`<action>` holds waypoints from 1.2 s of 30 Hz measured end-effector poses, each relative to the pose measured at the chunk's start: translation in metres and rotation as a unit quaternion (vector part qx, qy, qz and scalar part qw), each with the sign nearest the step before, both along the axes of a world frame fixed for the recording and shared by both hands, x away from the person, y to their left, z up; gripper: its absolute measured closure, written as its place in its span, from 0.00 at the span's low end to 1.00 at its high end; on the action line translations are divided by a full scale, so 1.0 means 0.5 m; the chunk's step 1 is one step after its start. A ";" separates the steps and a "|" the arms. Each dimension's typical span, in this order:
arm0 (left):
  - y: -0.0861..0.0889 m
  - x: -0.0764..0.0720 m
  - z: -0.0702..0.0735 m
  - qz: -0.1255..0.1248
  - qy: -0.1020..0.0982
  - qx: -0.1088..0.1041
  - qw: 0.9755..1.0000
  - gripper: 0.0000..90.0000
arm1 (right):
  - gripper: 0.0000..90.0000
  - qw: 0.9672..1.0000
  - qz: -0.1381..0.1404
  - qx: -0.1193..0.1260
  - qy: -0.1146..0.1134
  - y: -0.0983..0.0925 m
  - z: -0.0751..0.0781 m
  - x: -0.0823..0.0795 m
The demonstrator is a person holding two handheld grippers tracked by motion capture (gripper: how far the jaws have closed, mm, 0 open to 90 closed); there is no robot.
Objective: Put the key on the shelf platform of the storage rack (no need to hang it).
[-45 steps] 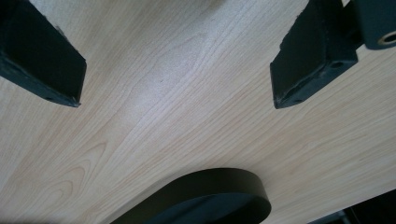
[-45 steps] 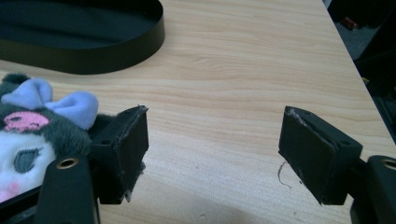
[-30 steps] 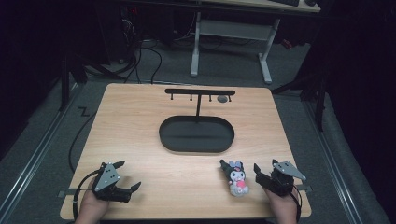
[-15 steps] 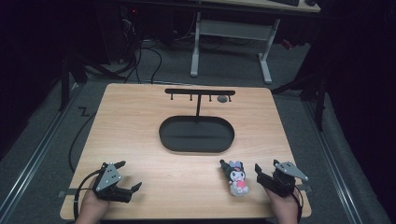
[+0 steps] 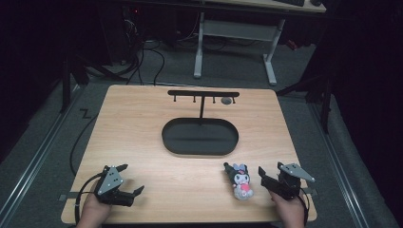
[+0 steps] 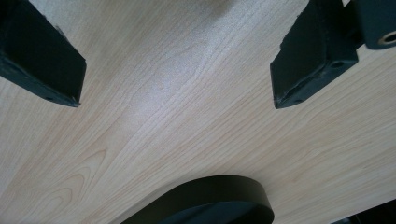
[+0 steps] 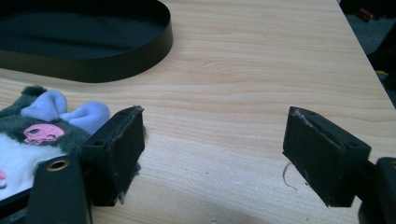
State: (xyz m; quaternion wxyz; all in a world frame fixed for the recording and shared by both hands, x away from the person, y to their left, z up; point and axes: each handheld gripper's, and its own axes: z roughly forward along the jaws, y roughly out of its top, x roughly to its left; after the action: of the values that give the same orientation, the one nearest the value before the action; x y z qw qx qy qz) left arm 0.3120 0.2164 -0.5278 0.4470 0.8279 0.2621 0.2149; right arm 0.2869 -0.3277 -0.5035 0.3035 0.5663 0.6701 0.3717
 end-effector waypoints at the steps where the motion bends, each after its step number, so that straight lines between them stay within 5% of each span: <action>1: 0.000 -0.001 0.000 0.000 0.000 0.000 1.000 0.04 | 0.23 1.000 0.000 0.000 0.000 0.000 0.000 0.000; 12: 0.001 -0.009 0.001 0.003 -0.005 0.003 1.000 0.04 | 0.22 0.999 0.022 -0.028 0.036 0.027 0.011 0.009; 20: 0.007 -0.009 0.004 0.006 -0.011 -0.007 1.000 0.04 | 0.22 0.995 0.009 -0.019 0.096 0.018 0.026 0.035; 23: 0.006 -0.008 0.005 0.006 -0.012 -0.011 1.000 0.04 | 0.23 0.991 -0.007 -0.036 0.126 0.012 0.027 0.043; 24: 0.004 -0.009 0.006 0.004 -0.015 -0.010 1.000 0.04 | 0.23 0.988 -0.009 -0.050 0.148 0.009 0.028 0.048; 31: 0.005 -0.007 0.006 0.000 -0.016 -0.008 1.000 0.04 | 0.24 0.982 -0.014 -0.035 0.184 0.005 0.043 0.055; 36: 0.006 -0.005 0.008 0.001 -0.018 -0.010 1.000 0.04 | 0.26 0.975 -0.011 -0.048 0.215 0.001 0.055 0.065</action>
State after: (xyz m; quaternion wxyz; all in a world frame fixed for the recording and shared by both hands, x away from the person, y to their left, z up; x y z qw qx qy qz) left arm 0.3094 0.2195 -0.5240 0.4599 0.8190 0.2569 0.2274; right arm 0.3194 -0.3273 -0.4762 0.1834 0.6249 0.7305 0.2057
